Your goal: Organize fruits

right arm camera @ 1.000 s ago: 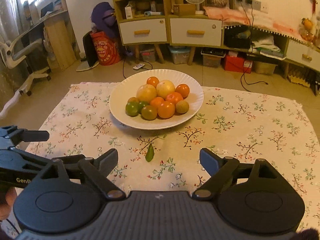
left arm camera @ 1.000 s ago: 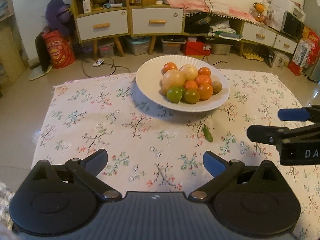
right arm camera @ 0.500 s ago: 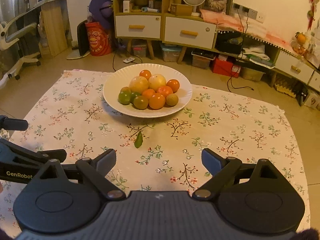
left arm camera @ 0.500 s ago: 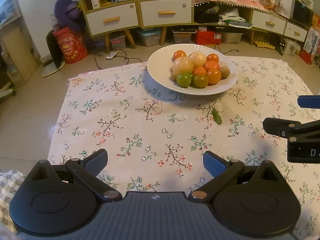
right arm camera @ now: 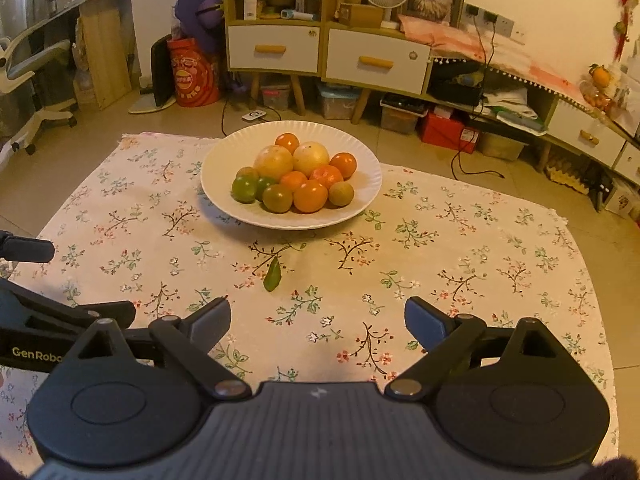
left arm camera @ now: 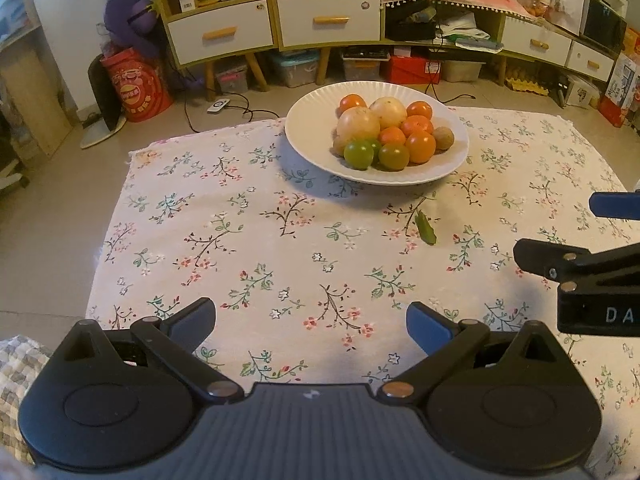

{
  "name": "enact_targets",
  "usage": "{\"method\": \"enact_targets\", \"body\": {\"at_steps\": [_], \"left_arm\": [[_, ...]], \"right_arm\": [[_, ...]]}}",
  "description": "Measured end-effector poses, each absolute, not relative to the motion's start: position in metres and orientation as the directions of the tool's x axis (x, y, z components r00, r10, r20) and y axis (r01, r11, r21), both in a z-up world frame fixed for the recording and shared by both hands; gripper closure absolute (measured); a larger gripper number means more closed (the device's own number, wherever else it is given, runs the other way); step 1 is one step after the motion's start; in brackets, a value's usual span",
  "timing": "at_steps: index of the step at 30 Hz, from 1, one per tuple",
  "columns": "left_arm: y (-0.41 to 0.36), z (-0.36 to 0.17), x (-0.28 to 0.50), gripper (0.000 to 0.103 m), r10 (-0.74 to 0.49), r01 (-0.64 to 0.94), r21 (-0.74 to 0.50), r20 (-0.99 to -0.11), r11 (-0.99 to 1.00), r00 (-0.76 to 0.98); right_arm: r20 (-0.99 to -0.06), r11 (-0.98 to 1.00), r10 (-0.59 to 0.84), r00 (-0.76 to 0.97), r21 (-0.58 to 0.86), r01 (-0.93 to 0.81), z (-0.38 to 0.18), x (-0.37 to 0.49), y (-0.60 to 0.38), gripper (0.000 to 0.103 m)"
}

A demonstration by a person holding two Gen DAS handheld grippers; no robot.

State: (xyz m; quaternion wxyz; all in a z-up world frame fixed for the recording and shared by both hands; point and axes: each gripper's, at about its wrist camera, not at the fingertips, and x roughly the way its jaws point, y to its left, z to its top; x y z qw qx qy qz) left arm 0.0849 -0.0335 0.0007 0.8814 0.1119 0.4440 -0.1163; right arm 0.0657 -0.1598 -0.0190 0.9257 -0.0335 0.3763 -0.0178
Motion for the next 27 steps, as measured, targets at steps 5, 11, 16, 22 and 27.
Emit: {"method": "enact_targets", "body": {"at_steps": [5,11,16,22,27], "left_arm": [[-0.0332,0.0020,0.0841,0.014,-0.108,0.305,0.095,-0.804,0.947,0.585],[-0.0327,0.0031,0.0839,0.014,-0.111,0.306,0.093,-0.802,0.947,0.587],[-0.0328,0.0031,0.0838,0.014,-0.110,0.306,0.094,-0.802,0.947,0.587],[-0.0329,0.0034,0.0837,0.014,-0.113,0.305,0.092,-0.799,0.948,0.591],[-0.0332,0.0043,0.0846,0.014,-0.115,0.303,0.090,-0.794,0.949,0.597]], "right_arm": [[-0.691,0.997,-0.057,0.720,-0.072,0.010,-0.0174,0.0656,-0.1601,0.009],[-0.696,0.997,-0.058,0.716,-0.073,0.010,-0.0187,0.0661,-0.1600,0.009],[-0.696,0.997,-0.058,0.715,-0.073,0.009,-0.0185,0.0665,-0.1595,0.008],[-0.694,0.997,-0.060,0.717,-0.073,0.012,-0.0181,0.0662,-0.1599,0.008],[-0.693,0.997,-0.059,0.718,-0.070,0.015,-0.0180,0.0663,-0.1614,0.007]]}}
